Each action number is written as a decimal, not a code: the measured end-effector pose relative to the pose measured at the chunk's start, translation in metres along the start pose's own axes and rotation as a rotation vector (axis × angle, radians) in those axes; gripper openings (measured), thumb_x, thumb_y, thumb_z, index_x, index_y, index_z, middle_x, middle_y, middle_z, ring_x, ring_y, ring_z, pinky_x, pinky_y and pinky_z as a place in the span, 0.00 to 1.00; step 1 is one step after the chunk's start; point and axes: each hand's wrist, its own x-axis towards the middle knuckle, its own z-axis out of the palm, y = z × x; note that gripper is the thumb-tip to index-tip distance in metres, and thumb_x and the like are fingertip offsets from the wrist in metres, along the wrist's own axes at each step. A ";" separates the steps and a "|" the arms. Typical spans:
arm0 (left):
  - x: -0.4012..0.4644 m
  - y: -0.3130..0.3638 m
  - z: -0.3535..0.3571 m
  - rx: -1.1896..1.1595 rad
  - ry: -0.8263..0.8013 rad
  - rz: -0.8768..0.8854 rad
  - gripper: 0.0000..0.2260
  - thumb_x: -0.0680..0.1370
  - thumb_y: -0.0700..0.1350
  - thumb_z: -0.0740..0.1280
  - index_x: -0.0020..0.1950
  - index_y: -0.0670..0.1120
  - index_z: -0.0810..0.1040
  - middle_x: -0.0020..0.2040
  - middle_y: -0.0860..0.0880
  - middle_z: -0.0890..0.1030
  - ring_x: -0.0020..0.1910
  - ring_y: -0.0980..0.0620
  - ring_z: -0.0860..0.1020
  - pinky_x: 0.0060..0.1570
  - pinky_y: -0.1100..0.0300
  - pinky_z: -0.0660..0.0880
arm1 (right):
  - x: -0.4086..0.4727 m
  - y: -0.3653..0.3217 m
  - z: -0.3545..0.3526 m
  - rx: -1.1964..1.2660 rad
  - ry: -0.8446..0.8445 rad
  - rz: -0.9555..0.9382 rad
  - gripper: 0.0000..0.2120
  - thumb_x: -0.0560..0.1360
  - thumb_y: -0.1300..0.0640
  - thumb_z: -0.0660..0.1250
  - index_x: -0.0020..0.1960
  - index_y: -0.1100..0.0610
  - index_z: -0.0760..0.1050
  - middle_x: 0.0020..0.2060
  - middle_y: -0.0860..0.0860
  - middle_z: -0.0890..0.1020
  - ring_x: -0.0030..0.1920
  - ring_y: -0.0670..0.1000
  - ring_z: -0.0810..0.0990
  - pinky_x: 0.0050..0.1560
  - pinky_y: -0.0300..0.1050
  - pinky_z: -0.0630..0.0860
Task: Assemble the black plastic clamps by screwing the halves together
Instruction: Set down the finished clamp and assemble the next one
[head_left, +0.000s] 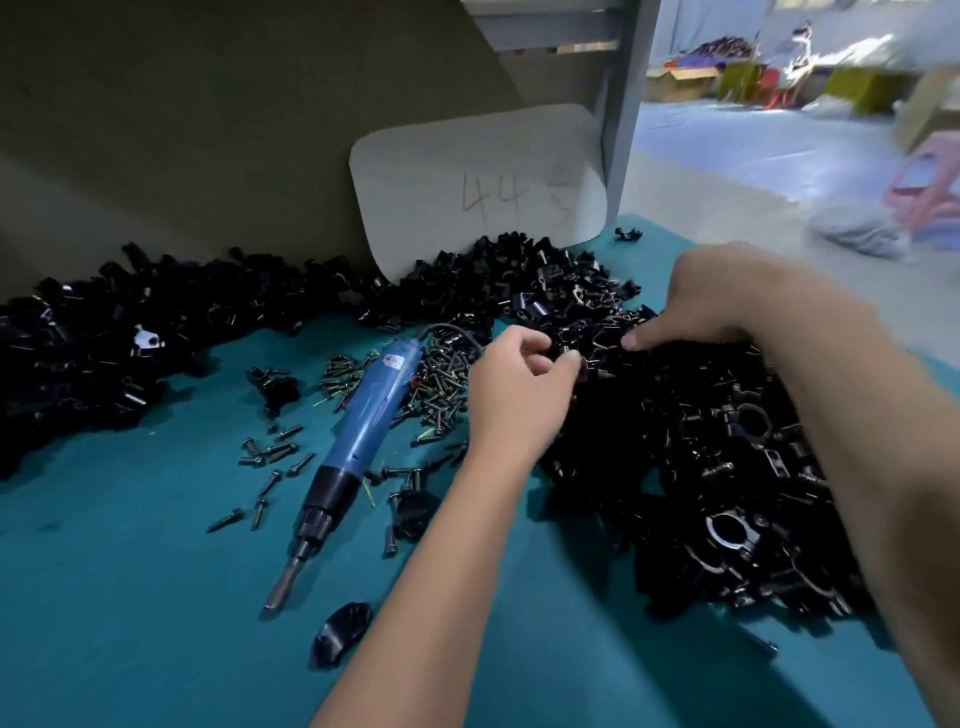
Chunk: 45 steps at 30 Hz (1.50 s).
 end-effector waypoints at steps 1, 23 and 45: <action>0.005 -0.003 -0.003 0.012 0.031 -0.054 0.06 0.76 0.51 0.73 0.49 0.52 0.79 0.39 0.56 0.80 0.37 0.58 0.79 0.37 0.61 0.73 | 0.007 0.001 0.000 -0.028 -0.043 0.002 0.31 0.68 0.30 0.75 0.36 0.59 0.73 0.34 0.52 0.75 0.38 0.56 0.77 0.45 0.48 0.74; 0.036 -0.001 -0.045 0.024 0.086 -0.009 0.07 0.73 0.40 0.68 0.39 0.52 0.81 0.35 0.53 0.83 0.37 0.50 0.84 0.42 0.52 0.83 | 0.107 -0.107 0.080 0.068 -0.002 -0.047 0.09 0.78 0.55 0.70 0.57 0.56 0.79 0.58 0.57 0.79 0.63 0.64 0.77 0.63 0.61 0.71; 0.019 -0.096 -0.220 0.550 0.415 -0.101 0.04 0.82 0.41 0.68 0.52 0.43 0.75 0.44 0.48 0.79 0.44 0.43 0.81 0.41 0.49 0.78 | 0.030 -0.209 0.069 1.741 -0.126 -0.057 0.07 0.83 0.64 0.65 0.57 0.68 0.78 0.43 0.60 0.78 0.33 0.48 0.76 0.33 0.42 0.74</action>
